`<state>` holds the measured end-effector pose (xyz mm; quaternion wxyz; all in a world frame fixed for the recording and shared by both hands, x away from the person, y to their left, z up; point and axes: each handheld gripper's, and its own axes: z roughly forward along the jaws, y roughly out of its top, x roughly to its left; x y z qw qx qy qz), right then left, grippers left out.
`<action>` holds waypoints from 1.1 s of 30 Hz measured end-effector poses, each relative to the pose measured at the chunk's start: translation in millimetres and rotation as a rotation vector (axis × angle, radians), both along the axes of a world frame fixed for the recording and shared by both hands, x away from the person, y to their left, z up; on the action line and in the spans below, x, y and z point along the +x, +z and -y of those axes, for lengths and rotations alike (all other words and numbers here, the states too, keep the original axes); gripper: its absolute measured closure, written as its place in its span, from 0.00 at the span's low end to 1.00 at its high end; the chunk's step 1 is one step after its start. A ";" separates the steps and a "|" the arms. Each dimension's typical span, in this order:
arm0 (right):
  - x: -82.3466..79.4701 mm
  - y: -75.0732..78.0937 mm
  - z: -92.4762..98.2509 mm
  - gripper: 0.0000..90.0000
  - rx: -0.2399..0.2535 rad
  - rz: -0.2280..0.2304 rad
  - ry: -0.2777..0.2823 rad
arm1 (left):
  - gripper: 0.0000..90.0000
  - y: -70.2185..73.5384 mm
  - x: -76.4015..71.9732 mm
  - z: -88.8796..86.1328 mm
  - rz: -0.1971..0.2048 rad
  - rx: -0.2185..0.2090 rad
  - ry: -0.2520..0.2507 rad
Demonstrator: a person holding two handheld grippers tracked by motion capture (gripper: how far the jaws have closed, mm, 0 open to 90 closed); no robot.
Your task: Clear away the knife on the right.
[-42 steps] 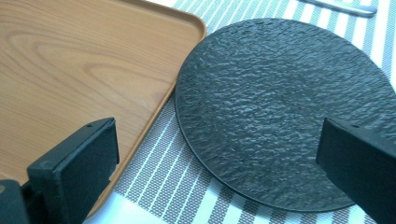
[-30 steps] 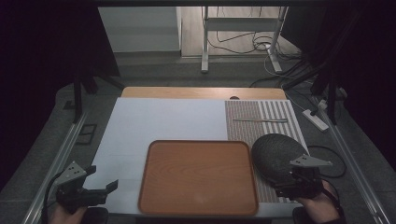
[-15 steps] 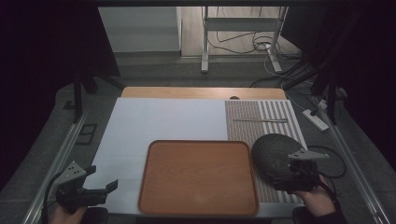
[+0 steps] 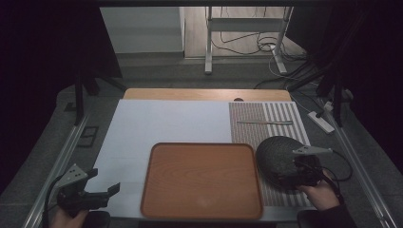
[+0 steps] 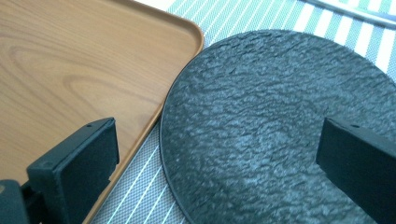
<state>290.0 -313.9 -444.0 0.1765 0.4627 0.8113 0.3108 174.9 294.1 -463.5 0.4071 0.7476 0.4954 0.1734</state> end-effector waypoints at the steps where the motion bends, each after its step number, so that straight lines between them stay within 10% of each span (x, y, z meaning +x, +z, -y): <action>1: 3.7 -0.2 -0.3 0.00 0.000 0.009 0.005 | 0.02 0.0 0.0 0.0 0.000 0.000 0.000; 33: 87.7 -14.0 1.0 0.00 -0.060 -0.050 -0.019 | 0.02 -0.3 0.6 -0.1 -0.005 -0.003 -0.005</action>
